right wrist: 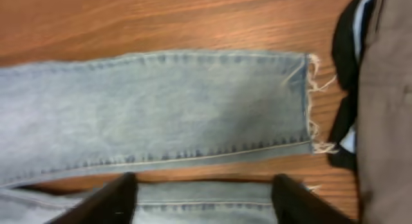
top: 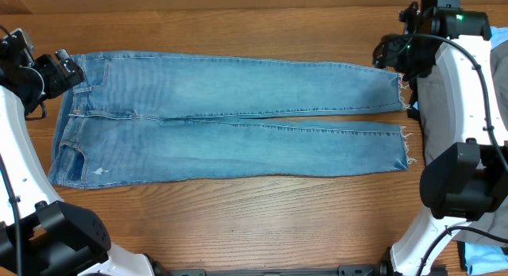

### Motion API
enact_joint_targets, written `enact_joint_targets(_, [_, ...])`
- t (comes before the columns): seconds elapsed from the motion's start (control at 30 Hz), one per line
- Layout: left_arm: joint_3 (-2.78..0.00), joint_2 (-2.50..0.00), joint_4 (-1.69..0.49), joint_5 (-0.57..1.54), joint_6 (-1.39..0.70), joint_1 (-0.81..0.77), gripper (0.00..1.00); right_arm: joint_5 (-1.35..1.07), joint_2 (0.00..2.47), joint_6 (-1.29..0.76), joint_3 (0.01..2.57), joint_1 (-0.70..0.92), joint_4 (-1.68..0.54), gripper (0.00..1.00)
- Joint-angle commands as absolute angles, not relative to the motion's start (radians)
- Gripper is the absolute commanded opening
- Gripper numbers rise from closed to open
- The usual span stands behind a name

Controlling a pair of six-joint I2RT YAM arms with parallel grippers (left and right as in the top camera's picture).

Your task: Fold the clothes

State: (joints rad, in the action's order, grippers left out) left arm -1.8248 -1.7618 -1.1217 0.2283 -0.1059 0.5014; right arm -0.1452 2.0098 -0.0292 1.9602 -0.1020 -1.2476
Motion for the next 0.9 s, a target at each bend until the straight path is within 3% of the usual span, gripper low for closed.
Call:
enact_joint_targets(0.0, [-1.826,-1.762,-1.119,0.229,-0.120,0.499,1.00,-0.185,2.005,-0.031,1.970,-0.099,-1.266,1.00])
enact_joint_targets(0.87, [-1.826,-1.762,-1.150,0.233,-0.119,0.499,1.00,-0.185,2.005,-0.031,1.970,-0.099,-1.266,1.00])
